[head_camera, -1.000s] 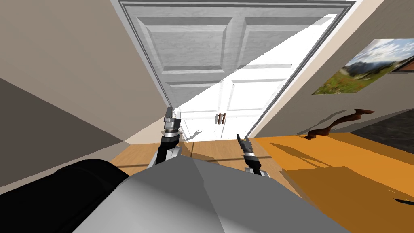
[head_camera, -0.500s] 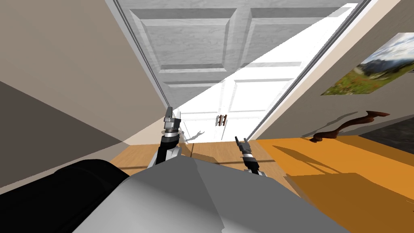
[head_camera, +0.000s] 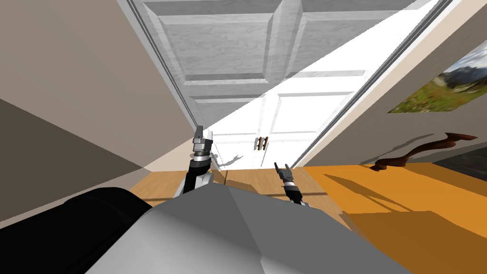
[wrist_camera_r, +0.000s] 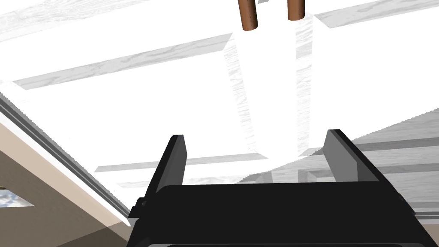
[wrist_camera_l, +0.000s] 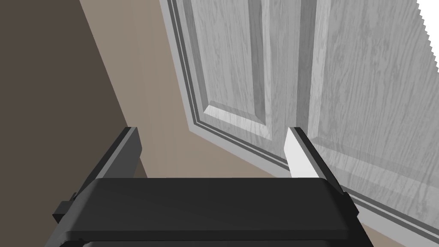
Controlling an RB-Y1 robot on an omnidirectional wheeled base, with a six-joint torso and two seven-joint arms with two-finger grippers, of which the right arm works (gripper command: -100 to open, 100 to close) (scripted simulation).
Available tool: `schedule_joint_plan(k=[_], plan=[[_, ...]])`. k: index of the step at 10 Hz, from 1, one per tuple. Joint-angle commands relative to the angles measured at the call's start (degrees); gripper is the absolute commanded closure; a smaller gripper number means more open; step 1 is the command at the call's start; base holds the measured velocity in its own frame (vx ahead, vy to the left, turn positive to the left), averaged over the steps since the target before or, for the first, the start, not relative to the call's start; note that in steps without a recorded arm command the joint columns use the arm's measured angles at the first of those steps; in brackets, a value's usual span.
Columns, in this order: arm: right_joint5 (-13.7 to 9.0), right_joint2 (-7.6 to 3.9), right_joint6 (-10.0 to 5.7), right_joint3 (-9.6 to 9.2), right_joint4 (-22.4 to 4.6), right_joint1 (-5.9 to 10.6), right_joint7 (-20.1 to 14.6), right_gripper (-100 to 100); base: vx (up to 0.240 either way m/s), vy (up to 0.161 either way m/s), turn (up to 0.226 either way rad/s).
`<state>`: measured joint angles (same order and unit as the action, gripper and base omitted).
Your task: Pull the door open
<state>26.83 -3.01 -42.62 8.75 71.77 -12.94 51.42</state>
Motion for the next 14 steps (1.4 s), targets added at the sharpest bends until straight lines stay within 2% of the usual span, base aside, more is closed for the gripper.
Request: schedule_joint_plan(k=[1, 4, 11, 12, 14], plan=[[0.75, 0.28, -0.72, 0.44, -2.43, 0.91, 1.74, -100, 0.112, -0.006, 0.023], [2.95, 1.32, -1.96, 1.25, -7.32, 2.39, 5.79, -100, 0.140, -0.008, 0.027], [5.92, 3.27, -3.66, 2.29, -13.87, 4.62, 11.30, -100, 0.132, -0.021, 0.017], [6.62, 3.87, -4.07, 2.51, -15.38, 5.23, 12.60, -100, 0.165, -0.049, 0.019], [7.26, 4.56, -4.44, 2.67, -16.72, 5.96, 13.80, -100, 0.177, -0.035, 0.015]])
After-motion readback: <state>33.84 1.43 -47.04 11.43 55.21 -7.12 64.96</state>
